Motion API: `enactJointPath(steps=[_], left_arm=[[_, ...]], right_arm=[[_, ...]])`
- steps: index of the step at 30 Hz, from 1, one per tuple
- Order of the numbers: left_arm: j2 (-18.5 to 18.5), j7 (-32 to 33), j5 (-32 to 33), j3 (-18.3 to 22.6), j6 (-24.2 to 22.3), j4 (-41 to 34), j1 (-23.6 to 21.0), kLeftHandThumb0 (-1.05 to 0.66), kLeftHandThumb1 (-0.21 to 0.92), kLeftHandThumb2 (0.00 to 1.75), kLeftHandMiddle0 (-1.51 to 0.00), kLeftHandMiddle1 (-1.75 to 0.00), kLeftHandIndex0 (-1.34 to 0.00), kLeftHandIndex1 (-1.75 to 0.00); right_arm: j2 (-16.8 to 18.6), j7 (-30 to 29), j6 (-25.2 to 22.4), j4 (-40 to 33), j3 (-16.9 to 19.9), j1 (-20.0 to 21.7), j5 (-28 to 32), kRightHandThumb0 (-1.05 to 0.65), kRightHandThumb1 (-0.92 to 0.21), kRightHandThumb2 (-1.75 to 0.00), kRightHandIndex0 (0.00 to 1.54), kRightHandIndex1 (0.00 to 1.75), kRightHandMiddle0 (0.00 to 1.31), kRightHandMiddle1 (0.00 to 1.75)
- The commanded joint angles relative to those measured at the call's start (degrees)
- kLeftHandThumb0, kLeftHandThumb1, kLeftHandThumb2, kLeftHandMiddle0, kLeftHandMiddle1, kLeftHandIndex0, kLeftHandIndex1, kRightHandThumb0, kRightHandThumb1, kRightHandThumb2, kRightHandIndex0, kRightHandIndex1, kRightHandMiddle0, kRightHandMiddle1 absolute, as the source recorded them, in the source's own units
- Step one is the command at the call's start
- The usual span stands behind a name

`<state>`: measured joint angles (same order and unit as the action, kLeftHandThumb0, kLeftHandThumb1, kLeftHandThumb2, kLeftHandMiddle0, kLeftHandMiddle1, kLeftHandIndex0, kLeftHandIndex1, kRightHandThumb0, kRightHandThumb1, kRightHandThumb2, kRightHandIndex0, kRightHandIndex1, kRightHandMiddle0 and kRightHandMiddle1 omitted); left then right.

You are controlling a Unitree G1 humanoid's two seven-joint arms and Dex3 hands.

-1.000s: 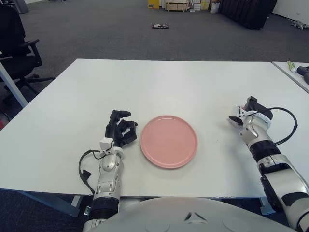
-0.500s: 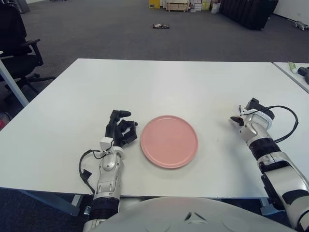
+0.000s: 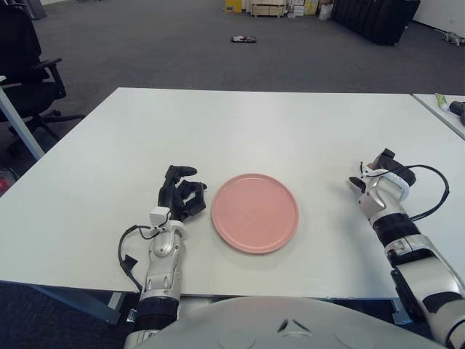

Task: Put the apple into the plate.

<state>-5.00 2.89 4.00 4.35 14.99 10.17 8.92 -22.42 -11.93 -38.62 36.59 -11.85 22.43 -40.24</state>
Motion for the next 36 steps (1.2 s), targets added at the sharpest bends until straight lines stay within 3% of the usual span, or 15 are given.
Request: enactJointPath(steps=[1, 2, 3, 6, 13, 22, 36], left_arm=[[0.15, 0.29, -0.36, 0.12, -1.08, 1.35, 0.52, 0.0, 0.46, 1.05, -0.63, -1.42, -0.37, -1.75], [0.17, 0.44, -0.48, 0.12, -1.24, 1.31, 0.5, 0.0, 0.46, 1.05, -0.63, -1.42, -0.37, -1.75], [0.18, 0.53, -0.56, 0.11, -1.36, 1.28, 0.49, 0.0, 0.46, 1.05, -0.63, -1.41, -0.37, -1.75], [0.2, 0.62, -0.64, 0.1, -1.63, 1.15, 0.49, 0.0, 0.45, 1.06, -0.64, -1.41, -0.38, -1.75], [0.25, 0.43, -0.47, 0.12, -1.48, 1.31, 0.34, 0.0, 0.45, 1.07, -0.63, -1.42, -0.38, -1.75], [0.25, 0.3, -0.45, -0.01, -1.11, 1.29, 0.38, -0.01, 0.44, 1.08, -0.63, -1.45, -0.37, -1.75], [-0.27, 0.21, 0.49, 0.1, -1.93, 0.71, 0.44, -0.01, 0.45, 1.06, -0.63, -1.43, -0.37, -1.75]], right_arm=[[3.09, -3.65, 2.1, 4.54, 3.06, -3.54, 4.75, -0.49, -0.43, -1.14, 0.18, 1.67, 0.47, 1.74], [3.66, -5.63, 2.57, 4.69, 4.34, -3.51, 5.5, -0.48, -0.41, -1.17, 0.24, 1.7, 0.5, 1.74], [4.04, -7.1, 3.01, 4.97, 5.2, -3.43, 6.09, -0.31, -0.35, -1.22, 0.37, 1.64, 0.54, 1.74], [5.57, -12.4, 4.78, 5.46, 8.15, -3.31, 8.0, -0.11, -0.26, -1.33, 0.56, 1.62, 0.55, 1.75], [7.2, -21.09, 11.55, 7.08, 11.7, -3.49, 10.77, -0.01, -0.07, -1.57, 0.81, 1.64, 0.59, 1.75], [7.84, -27.24, 18.6, 9.62, 14.07, -3.13, 13.9, 0.0, -0.02, -1.64, 0.86, 1.66, 0.61, 1.75], [7.0, -33.51, 30.58, 11.89, 14.04, -4.33, 15.22, 0.0, -0.02, -1.62, 0.88, 1.62, 0.61, 1.75]])
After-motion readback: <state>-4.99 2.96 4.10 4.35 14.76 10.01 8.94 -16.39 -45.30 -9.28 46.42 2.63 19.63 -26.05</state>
